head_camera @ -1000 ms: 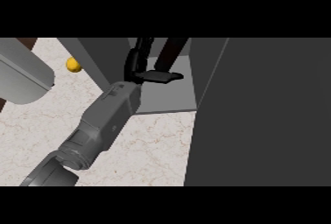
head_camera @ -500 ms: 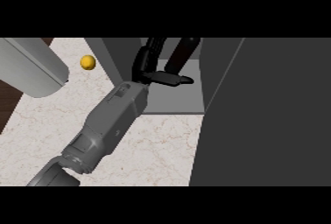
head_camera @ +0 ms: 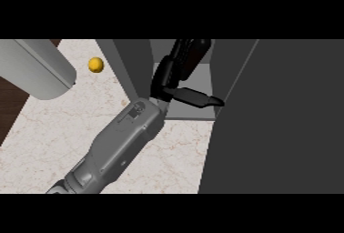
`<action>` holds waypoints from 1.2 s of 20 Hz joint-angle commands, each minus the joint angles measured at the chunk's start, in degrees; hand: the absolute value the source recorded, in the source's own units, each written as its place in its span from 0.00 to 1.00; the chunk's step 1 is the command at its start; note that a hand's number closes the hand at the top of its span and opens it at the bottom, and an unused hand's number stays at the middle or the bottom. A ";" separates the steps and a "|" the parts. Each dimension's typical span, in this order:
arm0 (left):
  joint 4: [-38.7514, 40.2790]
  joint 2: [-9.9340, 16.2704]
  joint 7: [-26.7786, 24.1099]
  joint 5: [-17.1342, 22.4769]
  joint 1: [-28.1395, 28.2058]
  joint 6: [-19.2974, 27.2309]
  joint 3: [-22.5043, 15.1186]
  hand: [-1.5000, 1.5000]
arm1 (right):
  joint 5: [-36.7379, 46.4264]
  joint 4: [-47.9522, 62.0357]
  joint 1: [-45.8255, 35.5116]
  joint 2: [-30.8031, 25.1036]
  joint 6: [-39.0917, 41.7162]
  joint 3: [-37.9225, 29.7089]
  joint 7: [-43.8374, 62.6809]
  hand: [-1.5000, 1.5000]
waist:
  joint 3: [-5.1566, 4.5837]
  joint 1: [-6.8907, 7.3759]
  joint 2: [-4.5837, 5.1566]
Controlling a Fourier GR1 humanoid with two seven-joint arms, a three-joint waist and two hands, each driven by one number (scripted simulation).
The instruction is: Pick up the wine, place it into the cabinet and close the cabinet
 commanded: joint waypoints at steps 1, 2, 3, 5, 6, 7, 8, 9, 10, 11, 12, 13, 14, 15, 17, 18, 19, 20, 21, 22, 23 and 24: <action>-14.99 -0.25 7.05 -0.92 6.43 6.53 -3.86 0.00 | -0.42 -2.20 -0.48 -0.40 -0.69 -0.30 1.23 0.00 | 0.02 0.38 0.02; -18.51 -0.26 6.66 0.41 9.24 9.59 -8.06 0.00 | 0.56 -3.13 -1.49 -0.52 -1.84 1.11 3.58 0.00 | -0.02 0.05 -0.21; -22.04 -0.26 7.95 -1.03 10.25 12.65 -9.41 0.00 | -1.33 -2.82 1.61 -0.89 -0.08 -1.49 1.21 0.00 | 0.05 -0.11 0.04; -25.56 -0.24 6.28 -0.46 13.47 17.25 -13.32 0.00 | 2.32 -5.04 -1.13 0.39 -2.93 3.80 3.79 0.00 | -0.03 -0.85 0.18; -29.34 -0.22 6.59 -2.44 16.35 18.68 -12.94 0.00 | 1.86 -4.20 0.16 -0.18 -1.84 2.46 2.28 0.00 | 0.00 -0.34 0.21; -32.09 -0.21 8.15 -4.05 17.55 18.95 -13.76 0.00 | 1.56 -3.17 -1.43 -0.48 -2.67 2.16 3.50 0.00 | 0.00 -0.27 0.25; -34.16 -0.21 9.05 -2.40 17.89 21.07 -14.67 0.00 | 1.11 -2.82 -1.34 -0.35 -2.15 1.72 1.86 0.00 | 0.01 -0.59 0.37; -32.83 -0.20 6.10 -2.27 18.32 20.49 -13.95 0.00 | 0.69 -0.58 2.74 0.87 0.72 2.33 -3.77 0.00 | 0.03 -0.93 0.78; -36.37 -0.20 6.17 -4.18 22.19 23.67 -17.61 0.00 | -1.31 -2.10 -1.16 -2.21 -0.45 -1.06 1.87 0.00 | 0.01 -0.88 0.50; -37.03 -0.21 6.25 -2.34 22.05 23.89 -15.77 0.00 | 0.65 -4.50 -3.39 -2.19 -3.28 0.89 6.10 0.00 | -0.04 -1.20 0.42; -39.69 -0.21 7.69 -4.66 23.50 24.84 -17.37 0.00 | 1.67 -2.58 -0.20 -0.09 -1.58 2.30 -0.36 0.00 | 0.01 -0.76 0.61; -42.04 1.25 8.87 -4.55 25.95 23.47 -17.02 0.00 | 0.85 -1.96 -6.50 -2.10 -4.28 0.93 5.96 0.00 | -0.05 -0.61 0.42; -42.42 -0.04 6.57 -5.52 28.30 23.99 -17.52 0.00 | 0.60 -1.84 -3.45 -1.94 -2.48 0.34 2.69 0.00 | -0.01 -0.79 0.62; -48.15 0.01 9.85 -6.38 29.62 27.86 -20.85 0.00 | 0.16 -4.67 -1.31 -1.64 -2.46 0.72 3.25 0.00 | 0.02 -0.56 0.33; -48.33 1.67 5.17 -5.51 35.73 24.00 -20.05 1.00 | 4.53 -6.28 0.39 -0.01 -3.71 5.40 2.73 0.00 | -0.03 -0.87 0.61; -49.54 1.64 3.56 -6.67 38.16 24.16 -21.57 1.00 | 4.83 -3.76 -0.56 0.24 -4.15 5.95 2.90 0.00 | -0.03 -0.82 0.67; -53.37 2.55 7.35 -8.78 38.46 27.97 -24.67 1.00 | 6.57 -2.94 -4.91 -0.34 -5.90 7.17 5.62 0.00 | -0.05 -0.67 0.50; -57.68 7.82 9.44 -6.18 39.56 23.21 -22.52 1.00 | 2.39 -3.53 -3.11 -2.18 -3.24 2.15 4.00 0.00 | -0.01 -0.77 0.59; -59.06 8.03 7.94 -7.58 42.94 23.86 -25.52 1.00 | 4.39 -2.35 -4.47 -1.33 -4.48 4.40 4.30 0.00 | -0.03 -0.67 0.60; -58.09 8.49 5.20 -6.90 45.21 21.03 -25.40 1.00 | 3.81 -0.48 -6.52 -1.52 -4.85 3.14 4.13 0.00 | -0.04 -0.76 0.70; -59.31 8.60 5.88 -8.38 45.24 21.62 -27.50 1.00 | 0.09 -2.44 -4.13 -2.73 -3.02 1.08 5.49 0.00 | 0.00 -0.99 0.68; -60.35 10.07 7.01 -7.31 45.10 19.36 -26.15 1.00 | 0.86 -0.29 -2.02 -1.29 -1.74 2.74 1.03 0.00 | 0.01 -0.88 0.82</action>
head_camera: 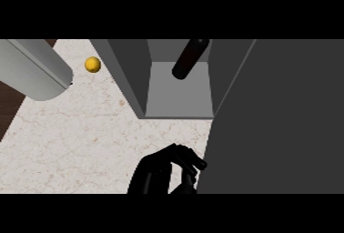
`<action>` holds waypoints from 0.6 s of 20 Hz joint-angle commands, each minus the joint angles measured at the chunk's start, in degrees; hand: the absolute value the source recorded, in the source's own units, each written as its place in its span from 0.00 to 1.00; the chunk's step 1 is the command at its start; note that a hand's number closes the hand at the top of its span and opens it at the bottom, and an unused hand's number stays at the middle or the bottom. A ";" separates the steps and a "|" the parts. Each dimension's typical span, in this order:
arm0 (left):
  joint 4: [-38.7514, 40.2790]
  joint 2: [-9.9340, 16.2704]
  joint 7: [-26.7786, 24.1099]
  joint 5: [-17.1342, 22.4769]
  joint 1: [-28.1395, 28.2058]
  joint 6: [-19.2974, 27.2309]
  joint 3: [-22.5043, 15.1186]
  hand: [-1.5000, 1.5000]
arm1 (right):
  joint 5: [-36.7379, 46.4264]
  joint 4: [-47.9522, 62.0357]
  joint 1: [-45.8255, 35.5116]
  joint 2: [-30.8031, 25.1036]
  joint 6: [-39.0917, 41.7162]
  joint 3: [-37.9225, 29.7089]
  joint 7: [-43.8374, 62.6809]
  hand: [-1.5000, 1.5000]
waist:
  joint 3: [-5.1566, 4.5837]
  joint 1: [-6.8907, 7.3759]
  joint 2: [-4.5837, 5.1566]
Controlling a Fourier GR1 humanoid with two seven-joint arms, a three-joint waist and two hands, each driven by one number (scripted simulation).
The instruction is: Pick up the wine, place it into the cabinet and close the cabinet
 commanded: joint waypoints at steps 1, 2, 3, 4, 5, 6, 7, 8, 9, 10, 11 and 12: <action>-6.79 7.37 -1.39 1.75 6.31 -7.14 0.69 1.00 | 2.43 -1.97 3.63 1.77 0.27 4.14 -1.66 0.00 | -0.01 -0.01 0.17; -7.42 8.16 -2.70 2.08 8.87 -7.69 0.74 1.00 | -5.55 -4.22 2.33 -1.54 1.87 -3.13 2.59 0.00 | 0.01 -0.27 0.10; -11.10 9.38 0.11 0.80 7.61 -6.52 0.62 1.00 | -3.30 -0.12 1.05 1.18 1.13 1.04 -0.60 0.00 | 0.01 0.12 0.13; -11.05 10.79 -2.65 1.24 11.07 -7.19 -0.45 1.00 | -5.80 -4.65 1.40 1.41 0.85 3.61 4.25 1.00 | -0.02 0.14 -0.09; -13.00 12.28 -2.33 2.32 11.19 -9.00 0.46 1.00 | -6.04 -1.54 2.47 1.51 4.12 5.21 -0.22 1.00 | 0.01 0.53 0.14; -14.68 14.66 -3.79 0.56 14.11 -8.57 -1.28 1.00 | -4.45 -2.92 0.36 1.18 3.95 7.37 0.77 1.00 | -0.04 0.85 -0.09; -16.59 17.77 -2.55 3.82 13.67 -11.49 3.08 1.00 | -5.21 -6.39 4.57 0.20 6.45 8.14 -0.23 1.00 | 0.01 0.34 0.01; -15.27 18.51 -5.29 3.56 16.59 -13.52 1.77 1.00 | -5.50 -4.38 3.37 0.28 7.01 6.37 -3.08 1.00 | 0.00 0.39 0.14; -15.16 19.21 -5.30 5.80 16.77 -15.15 4.26 1.00 | -4.28 -4.74 3.84 2.49 5.87 10.45 -2.76 1.00 | -0.03 0.37 0.16; -20.58 22.55 -2.37 6.32 16.91 -14.75 5.49 1.00 | -6.56 -4.27 3.49 4.09 5.02 11.31 -1.85 1.00 | 0.00 0.83 0.02; -20.30 24.00 -4.27 6.87 18.39 -16.89 6.39 1.00 | -8.72 -4.26 1.86 4.85 3.68 10.22 0.42 1.00 | -0.04 0.71 -0.05; -19.12 22.63 -4.91 8.14 18.25 -17.56 6.96 1.00 | -9.36 -1.94 0.80 6.37 3.93 13.60 1.29 1.00 | -0.11 1.00 0.05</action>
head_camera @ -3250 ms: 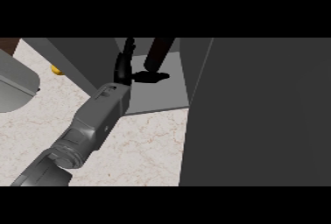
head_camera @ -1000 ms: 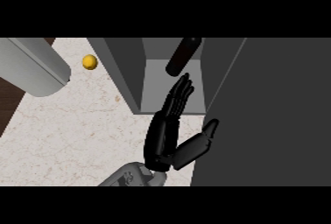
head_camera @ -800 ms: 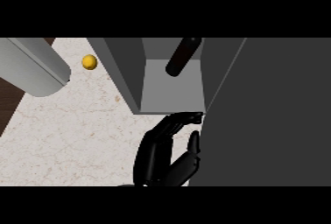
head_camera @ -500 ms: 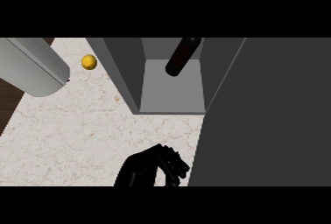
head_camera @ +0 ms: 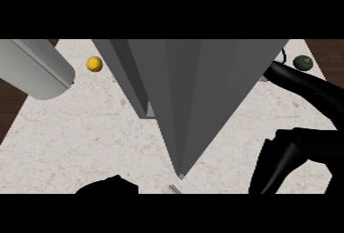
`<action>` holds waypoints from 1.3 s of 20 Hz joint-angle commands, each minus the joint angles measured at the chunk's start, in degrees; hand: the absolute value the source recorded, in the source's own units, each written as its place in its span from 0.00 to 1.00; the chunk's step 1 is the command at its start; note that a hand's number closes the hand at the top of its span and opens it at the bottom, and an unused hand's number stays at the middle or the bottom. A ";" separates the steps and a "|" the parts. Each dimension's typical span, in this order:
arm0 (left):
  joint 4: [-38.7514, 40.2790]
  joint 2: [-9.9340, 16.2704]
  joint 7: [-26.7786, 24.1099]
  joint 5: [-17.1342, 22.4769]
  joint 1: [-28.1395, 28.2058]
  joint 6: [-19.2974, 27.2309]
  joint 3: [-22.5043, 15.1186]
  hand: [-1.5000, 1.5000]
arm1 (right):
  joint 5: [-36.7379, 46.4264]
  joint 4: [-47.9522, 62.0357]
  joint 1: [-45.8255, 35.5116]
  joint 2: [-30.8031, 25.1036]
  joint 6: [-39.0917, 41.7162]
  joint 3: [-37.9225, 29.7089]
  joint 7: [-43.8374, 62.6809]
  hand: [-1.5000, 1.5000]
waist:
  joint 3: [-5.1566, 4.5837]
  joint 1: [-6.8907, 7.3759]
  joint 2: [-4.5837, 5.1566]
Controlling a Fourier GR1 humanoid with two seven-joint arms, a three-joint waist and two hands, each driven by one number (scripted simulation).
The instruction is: Pick up the wine, place it into the cabinet and close the cabinet
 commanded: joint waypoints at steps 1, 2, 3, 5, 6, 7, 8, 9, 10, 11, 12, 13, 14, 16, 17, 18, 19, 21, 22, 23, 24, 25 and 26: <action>-2.39 4.17 -2.94 3.06 4.54 -4.75 3.15 1.00 | -8.51 -2.44 -1.40 4.06 -0.63 5.38 4.72 1.00 | -0.34 0.52 -0.12; -5.31 7.21 -2.57 4.06 5.93 -6.16 4.80 1.00 | -6.52 -1.61 -1.45 5.55 -1.37 7.61 4.20 1.00 | -0.34 0.87 -0.19; -6.44 8.05 -4.41 5.45 7.06 -7.80 7.16 1.00 | -5.86 -3.37 1.12 6.68 -1.50 9.33 3.40 1.00 | -0.32 0.74 -0.19; -5.15 11.10 -5.23 9.17 8.97 -11.22 12.68 1.00 | -1.79 0.23 -2.11 8.57 -2.51 13.72 3.64 1.00 | -0.41 0.60 -0.09; -4.12 12.19 -7.50 11.29 10.71 -15.28 14.57 1.00 | -1.40 0.23 -4.61 9.17 -3.84 13.09 5.47 1.00 | -0.43 0.31 -0.16; -6.79 15.24 -7.82 13.28 14.22 -16.24 17.63 1.00 | -1.02 -1.90 -1.40 9.39 -3.78 15.05 5.28 1.00 | -0.39 0.68 -0.30; -2.54 14.37 -8.82 15.27 13.10 -18.38 20.66 1.00 | 1.66 -0.25 -5.60 10.42 -5.53 16.70 7.68 1.00 | -0.44 -0.04 -0.28; -6.95 17.23 -8.66 15.19 16.76 -19.20 21.12 1.00 | 2.10 4.18 -6.49 10.87 -4.74 18.03 5.64 1.00 | -0.39 0.94 -0.28; -6.63 18.64 -8.85 17.78 17.06 -21.16 25.12 1.00 | 2.29 5.31 -7.67 10.90 -3.65 18.41 5.31 1.00 | -0.39 0.97 -0.22; -5.95 18.73 -10.61 17.17 19.83 -22.01 25.27 1.00 | 3.18 6.50 -9.86 10.93 -7.40 21.29 5.72 1.00 | -0.45 1.47 -0.47; -2.47 19.25 -11.21 19.48 18.94 -25.36 28.54 1.00 | 2.61 8.05 -12.48 10.95 -6.29 20.75 4.99 1.00 | -0.43 1.00 -0.23; -4.49 21.79 -9.08 22.24 19.82 -26.13 31.63 1.00 | 5.32 10.26 -11.10 10.97 -7.45 24.79 0.82 1.00 | -0.38 1.30 -0.19; -3.25 20.51 -9.84 21.13 19.15 -26.88 31.08 1.00 | 4.99 14.66 -17.02 10.99 -10.72 24.26 0.69 1.00 | -0.39 1.12 -0.17; -2.29 23.55 -10.18 24.26 22.52 -31.97 35.87 1.00 | 5.47 16.64 -17.51 11.01 -12.76 25.87 -0.24 1.00 | -0.35 1.25 -0.18; -0.25 23.55 -10.27 25.73 22.07 -33.79 37.24 1.00 | 6.68 19.37 -19.77 11.02 -14.02 27.49 -1.31 1.00 | -0.38 1.25 -0.16; -1.27 23.60 -10.66 25.46 22.72 -35.36 36.75 1.00 | 7.32 24.65 -21.42 11.02 -15.25 28.52 -5.48 1.00 | -0.40 2.05 -0.07; -1.59 24.51 -10.17 25.50 23.40 -36.97 37.23 1.00 | 6.81 26.65 -24.47 11.02 -17.41 26.87 -5.78 1.00 | -0.38 2.01 -0.09; -1.18 26.31 -7.91 28.82 23.17 -37.94 40.11 1.00 | 5.90 33.97 -27.64 11.03 -17.57 25.80 -9.48 1.00 | -0.36 2.43 0.22; 0.93 25.06 -9.09 27.68 23.01 -39.49 39.78 1.00 | 5.34 35.69 -30.77 11.03 -19.45 24.50 -8.34 1.00 | -0.37 1.89 0.13; -0.09 26.72 -8.63 30.35 24.53 -41.38 42.73 1.00 | 7.06 38.12 -29.36 11.03 -18.99 24.80 -11.60 1.00 | -0.33 2.29 0.18; 2.00 26.05 -8.07 30.55 22.63 -42.24 41.73 1.00 | 4.41 41.67 -33.14 11.04 -18.54 22.01 -11.58 1.00 | -0.36 1.89 0.39; 1.22 27.05 -7.20 31.12 22.53 -41.66 43.19 1.00 | 5.09 45.28 -34.94 11.04 -20.10 24.04 -13.19 1.00 | -0.35 2.25 0.38; 1.83 24.09 -8.48 28.18 22.21 -40.64 40.11 1.00 | 5.26 49.13 -33.69 11.04 -20.91 25.19 -16.58 1.00 | -0.36 2.04 0.57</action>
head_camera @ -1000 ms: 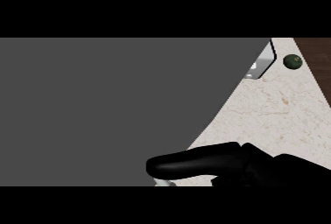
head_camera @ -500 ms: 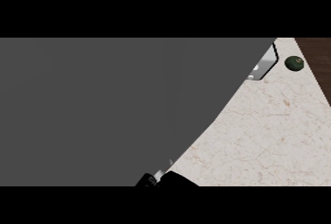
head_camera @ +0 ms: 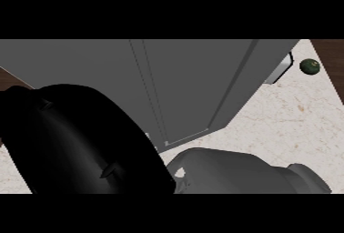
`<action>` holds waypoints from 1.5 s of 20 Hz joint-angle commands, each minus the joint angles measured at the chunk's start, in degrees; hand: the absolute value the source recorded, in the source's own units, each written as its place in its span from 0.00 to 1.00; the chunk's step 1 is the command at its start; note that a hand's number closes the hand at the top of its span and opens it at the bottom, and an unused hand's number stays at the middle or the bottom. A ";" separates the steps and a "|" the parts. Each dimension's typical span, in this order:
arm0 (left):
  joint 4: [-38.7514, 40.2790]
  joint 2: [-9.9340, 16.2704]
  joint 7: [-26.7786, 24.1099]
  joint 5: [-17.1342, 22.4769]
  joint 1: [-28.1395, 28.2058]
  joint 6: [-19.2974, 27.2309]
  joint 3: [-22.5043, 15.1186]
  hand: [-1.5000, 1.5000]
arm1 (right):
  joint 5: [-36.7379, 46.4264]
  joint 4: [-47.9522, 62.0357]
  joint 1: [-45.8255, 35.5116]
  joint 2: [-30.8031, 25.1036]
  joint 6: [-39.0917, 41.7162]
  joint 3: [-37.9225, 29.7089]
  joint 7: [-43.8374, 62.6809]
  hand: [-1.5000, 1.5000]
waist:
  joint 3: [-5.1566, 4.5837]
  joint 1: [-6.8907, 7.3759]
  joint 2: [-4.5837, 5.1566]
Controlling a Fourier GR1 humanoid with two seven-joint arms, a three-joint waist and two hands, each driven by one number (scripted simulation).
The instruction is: Pick up the wine, place it into the cabinet and close the cabinet
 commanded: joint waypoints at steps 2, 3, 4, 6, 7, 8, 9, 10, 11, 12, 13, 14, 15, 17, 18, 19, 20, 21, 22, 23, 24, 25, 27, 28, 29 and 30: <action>0.99 1.82 2.21 4.32 -0.53 -3.75 4.86 1.00 | -4.30 14.72 -6.32 0.09 -4.73 -1.54 -7.78 1.00 | 0.03 0.17 0.29; 0.05 2.67 3.39 5.90 -0.90 -3.05 5.82 1.00 | -4.77 18.38 -5.77 0.09 -5.01 -0.27 -10.71 1.00 | 0.04 0.58 0.47; 1.93 1.54 2.10 5.33 0.20 -5.56 5.63 1.00 | -6.48 21.61 -9.41 0.09 -4.04 -3.95 -9.94 1.00 | -0.02 0.96 0.45; 1.15 2.81 3.73 7.41 1.04 -5.18 8.43 1.00 | -7.67 25.74 -8.73 0.09 0.93 -8.12 -12.83 1.00 | 0.08 0.22 0.41; 0.65 2.25 3.71 5.98 -0.19 -4.08 7.56 1.00 | -6.64 30.63 -10.16 0.09 0.41 -7.17 -16.15 1.00 | 0.05 0.53 0.62; 2.69 2.80 4.17 7.80 -0.30 -5.39 9.49 1.00 | -6.71 32.13 -12.84 0.09 -2.04 -7.53 -14.56 1.00 | 0.03 0.36 0.43; 1.50 1.85 3.75 6.32 1.72 -6.63 8.78 1.00 | -7.99 34.12 -10.29 0.09 -3.54 -6.13 -18.94 1.00 | 0.03 1.01 0.46; 2.74 1.87 3.52 6.14 2.28 -8.64 9.21 1.00 | -7.77 37.35 -8.85 0.09 0.35 -8.45 -21.14 1.00 | 0.03 0.82 0.63; 1.16 2.37 4.68 6.26 0.72 -5.81 9.30 1.00 | -8.50 40.83 -11.10 0.09 0.13 -9.52 -22.58 1.00 | 0.05 0.87 0.79; 3.26 1.18 3.17 5.46 2.45 -9.05 9.89 1.00 | -7.70 43.47 -11.92 0.09 1.89 -12.11 -23.15 1.00 | 0.02 0.88 0.69; 3.78 2.43 4.49 7.87 0.43 -7.99 11.05 1.00 | -6.94 45.51 -9.97 0.09 2.43 -11.48 -25.84 1.00 | 0.04 0.35 0.97; 3.81 2.47 4.81 7.42 1.70 -8.42 11.97 1.00 | -6.85 45.79 -10.72 0.09 1.96 -11.80 -24.67 1.00 | 0.07 0.06 0.57; 2.34 1.10 3.82 6.05 1.43 -7.85 10.36 1.00 | -5.84 48.72 -8.71 -0.11 2.07 -10.28 -27.87 1.00 | 0.03 0.83 1.05; 4.25 1.16 4.40 6.63 -0.28 -6.90 10.77 1.00 | -7.04 48.63 -10.78 -1.66 3.05 -11.94 -26.32 1.00 | 0.02 -0.32 0.92; 2.78 1.37 5.03 7.61 -1.87 -4.97 10.41 1.00 | -7.42 49.01 -8.98 -2.23 4.30 -11.28 -28.26 1.00 | 0.08 -0.63 1.28; 3.77 1.28 4.14 6.99 0.94 -7.83 12.09 1.00 | -7.03 49.00 -7.35 -4.65 4.78 -11.42 -29.88 1.00 | 0.05 0.49 1.02; 2.20 0.56 4.35 6.33 0.49 -6.35 10.27 1.00 | -6.74 49.12 -5.22 -5.01 4.92 -10.87 -31.73 1.00 | 0.09 0.17 1.40; 3.03 1.38 5.18 8.24 0.73 -6.83 11.48 1.00 | -6.21 49.74 -6.80 -4.10 3.88 -10.67 -29.97 1.00 | 0.06 0.19 1.08; 3.12 1.66 5.37 7.14 -1.29 -5.74 10.80 1.00 | -6.57 50.04 -7.19 -5.09 5.57 -11.29 -31.84 1.00 | 0.05 -0.45 1.78; 2.26 1.84 5.94 8.50 -0.48 -5.10 11.35 1.00 | -6.78 49.74 -6.01 -6.53 6.58 -11.42 -32.16 1.00 | 0.13 -0.23 1.56; 2.41 1.45 5.20 6.99 -0.01 -6.21 11.34 1.00 | -5.73 50.82 -4.93 -5.41 5.06 -10.59 -33.45 1.00 | 0.03 0.53 1.62; 1.10 1.37 5.44 7.34 0.35 -5.58 11.33 1.00 | -5.43 50.68 -4.00 -5.90 5.06 -10.18 -33.23 1.00 | 0.10 0.42 1.34; 1.95 2.21 6.29 8.62 -0.02 -5.58 12.03 1.00 | -4.51 51.08 -3.56 -6.27 4.38 -9.94 -34.23 1.00 | 0.06 0.09 1.69; 1.21 2.06 5.83 8.06 -0.81 -4.71 12.41 1.00 | -5.40 50.91 -3.57 -7.40 5.99 -10.72 -34.34 1.00 | 0.12 -0.16 1.78; 0.87 1.60 5.84 7.78 -0.18 -4.97 11.69 1.00 | -4.72 51.03 -3.20 -7.90 5.28 -10.78 -35.18 1.00 | 0.08 -0.04 1.76; 1.37 2.22 6.20 8.92 -0.73 -4.91 12.77 1.00 | -4.62 50.71 -2.32 -7.10 5.21 -10.18 -35.92 1.00 | 0.10 -0.37 1.69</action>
